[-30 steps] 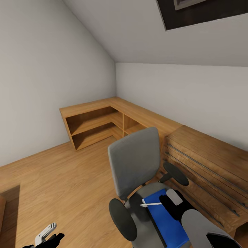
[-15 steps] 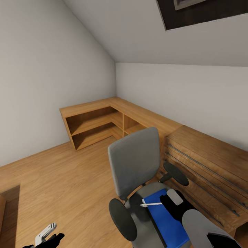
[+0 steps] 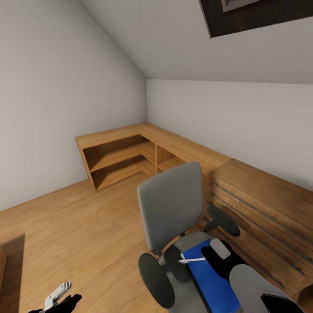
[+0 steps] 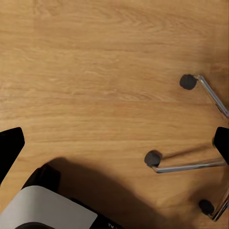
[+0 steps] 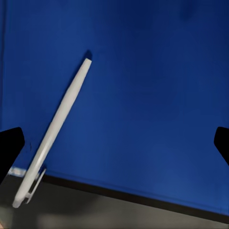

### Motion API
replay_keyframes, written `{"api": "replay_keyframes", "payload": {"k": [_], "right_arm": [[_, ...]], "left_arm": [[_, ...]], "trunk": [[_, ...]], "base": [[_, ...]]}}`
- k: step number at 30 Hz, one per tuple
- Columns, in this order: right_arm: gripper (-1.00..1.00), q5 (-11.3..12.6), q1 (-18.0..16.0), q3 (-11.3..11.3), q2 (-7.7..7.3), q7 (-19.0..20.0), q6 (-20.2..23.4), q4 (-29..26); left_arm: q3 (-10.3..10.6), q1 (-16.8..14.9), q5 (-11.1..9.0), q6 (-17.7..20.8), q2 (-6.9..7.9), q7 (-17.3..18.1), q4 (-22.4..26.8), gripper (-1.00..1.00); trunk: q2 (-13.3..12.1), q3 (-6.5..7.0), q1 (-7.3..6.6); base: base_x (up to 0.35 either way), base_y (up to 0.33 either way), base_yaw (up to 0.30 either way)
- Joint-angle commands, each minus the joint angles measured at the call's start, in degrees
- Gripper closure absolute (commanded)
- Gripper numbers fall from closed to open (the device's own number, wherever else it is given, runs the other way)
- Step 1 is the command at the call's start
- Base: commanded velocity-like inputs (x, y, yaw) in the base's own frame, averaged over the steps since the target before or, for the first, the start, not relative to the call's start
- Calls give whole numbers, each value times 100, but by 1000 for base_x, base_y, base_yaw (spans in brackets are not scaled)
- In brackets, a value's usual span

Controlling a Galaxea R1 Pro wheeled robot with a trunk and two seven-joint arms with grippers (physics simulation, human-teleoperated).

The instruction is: In the bedroom, organize the workspace by keeping the computer under the desk, ensuring the monitor is on the desk, placing the keyboard on the desk next to the monitor, placing the mouse on the desk next to the keyboard, moving the folder from the swivel chair onto the desk next to the mouse, stacking the notebook on top of the folder with the pen on top of the notebook, and positioning the swivel chair next to the desk.

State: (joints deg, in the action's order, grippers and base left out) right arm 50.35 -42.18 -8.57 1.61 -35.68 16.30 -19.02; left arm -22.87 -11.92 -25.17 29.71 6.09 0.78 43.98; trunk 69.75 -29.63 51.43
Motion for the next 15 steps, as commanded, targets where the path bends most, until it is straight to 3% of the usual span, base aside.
{"api": "replay_keyframes", "payload": {"k": [1,9,15], "right_arm": [[-100,19,-1,-13,3,-35,23,-15],[-100,19,-1,-13,5,-40,23,-14],[-100,19,-1,-13,4,-43,22,-14]], "left_arm": [[-16,-3,-23,35,-2,9,5,-100],[-16,-3,-23,35,-3,10,5,-100],[-16,-3,-23,35,-3,10,5,-100]], "trunk": [[3,-6,1],[3,-6,1],[3,-6,1]], "base": [[156,94,0],[202,126,0],[66,40,0]]}}
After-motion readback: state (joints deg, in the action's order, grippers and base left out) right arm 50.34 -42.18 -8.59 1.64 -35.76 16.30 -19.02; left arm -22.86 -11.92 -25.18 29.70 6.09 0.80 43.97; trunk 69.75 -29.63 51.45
